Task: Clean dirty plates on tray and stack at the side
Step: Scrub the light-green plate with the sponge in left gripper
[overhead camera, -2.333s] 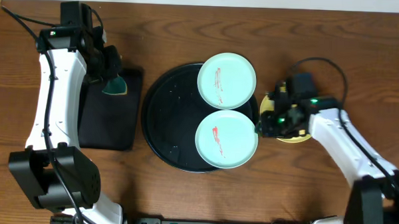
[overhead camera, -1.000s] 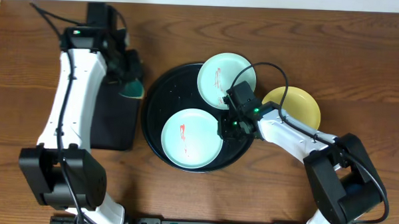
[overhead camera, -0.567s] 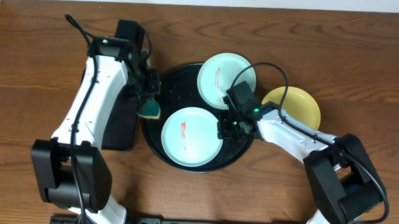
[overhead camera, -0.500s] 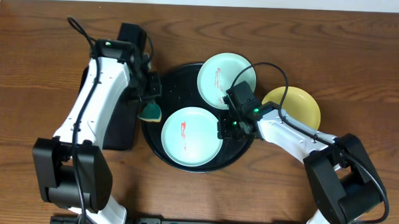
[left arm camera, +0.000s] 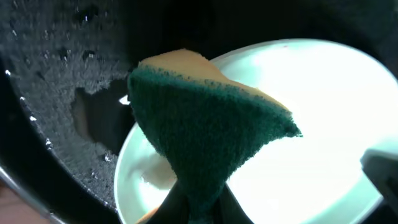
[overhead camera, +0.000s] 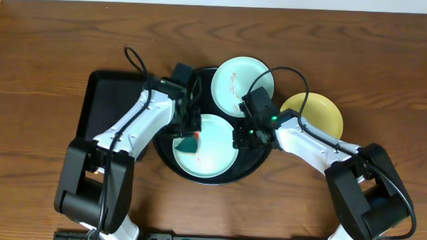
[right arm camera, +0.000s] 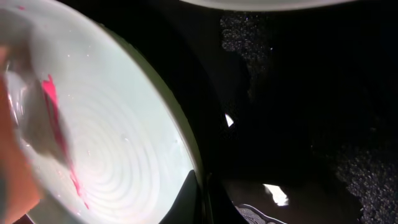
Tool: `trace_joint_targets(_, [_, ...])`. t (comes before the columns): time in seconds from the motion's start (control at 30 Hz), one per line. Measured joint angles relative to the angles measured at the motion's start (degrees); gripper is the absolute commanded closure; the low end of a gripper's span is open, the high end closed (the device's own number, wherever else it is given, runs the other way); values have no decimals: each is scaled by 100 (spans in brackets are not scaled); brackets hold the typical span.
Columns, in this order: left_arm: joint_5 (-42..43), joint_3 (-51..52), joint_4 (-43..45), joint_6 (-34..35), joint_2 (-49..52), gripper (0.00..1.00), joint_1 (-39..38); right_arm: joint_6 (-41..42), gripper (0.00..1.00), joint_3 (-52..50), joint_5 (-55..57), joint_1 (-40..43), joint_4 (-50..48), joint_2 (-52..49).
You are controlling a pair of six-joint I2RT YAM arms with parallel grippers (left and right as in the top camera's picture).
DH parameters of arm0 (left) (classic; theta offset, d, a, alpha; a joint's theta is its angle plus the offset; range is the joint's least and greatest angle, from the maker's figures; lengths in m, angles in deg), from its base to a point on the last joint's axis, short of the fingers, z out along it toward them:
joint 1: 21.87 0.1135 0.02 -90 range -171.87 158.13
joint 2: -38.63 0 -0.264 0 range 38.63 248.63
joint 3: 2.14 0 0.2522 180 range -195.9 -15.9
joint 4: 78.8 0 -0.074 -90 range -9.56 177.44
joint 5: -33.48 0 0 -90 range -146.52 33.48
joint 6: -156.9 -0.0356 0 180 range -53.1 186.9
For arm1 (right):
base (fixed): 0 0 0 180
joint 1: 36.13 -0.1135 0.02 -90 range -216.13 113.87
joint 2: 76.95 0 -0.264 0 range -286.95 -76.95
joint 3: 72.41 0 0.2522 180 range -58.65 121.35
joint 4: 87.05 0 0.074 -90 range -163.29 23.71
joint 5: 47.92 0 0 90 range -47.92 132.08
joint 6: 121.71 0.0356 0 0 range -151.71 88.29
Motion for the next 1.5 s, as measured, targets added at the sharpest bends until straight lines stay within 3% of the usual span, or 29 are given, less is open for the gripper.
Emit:
trace_joint_targets(0.37, [-142, 605, 780, 208, -50, 93, -219, 0, 99, 0, 9, 0, -13, 0])
trace_joint_targets(0.7, [791, 737, 1110, -249, -50, 92, -197, 0, 99, 0, 79, 0, -22, 0])
trace_joint_targets(1.07, [1147, 826, 2122, -463, -44, 92, -260, 0, 99, 0, 92, 0, -22, 0])
trace_joint_targets(1.3, [1064, 826, 2057, -570, -44, 93, -229, 0, 99, 0, 94, 0, -20, 0])
trace_joint_targets(1.5, [378, 699, 1121, -570, -83, 92, -216, 0, 99, 0, 94, 0, -20, 0])
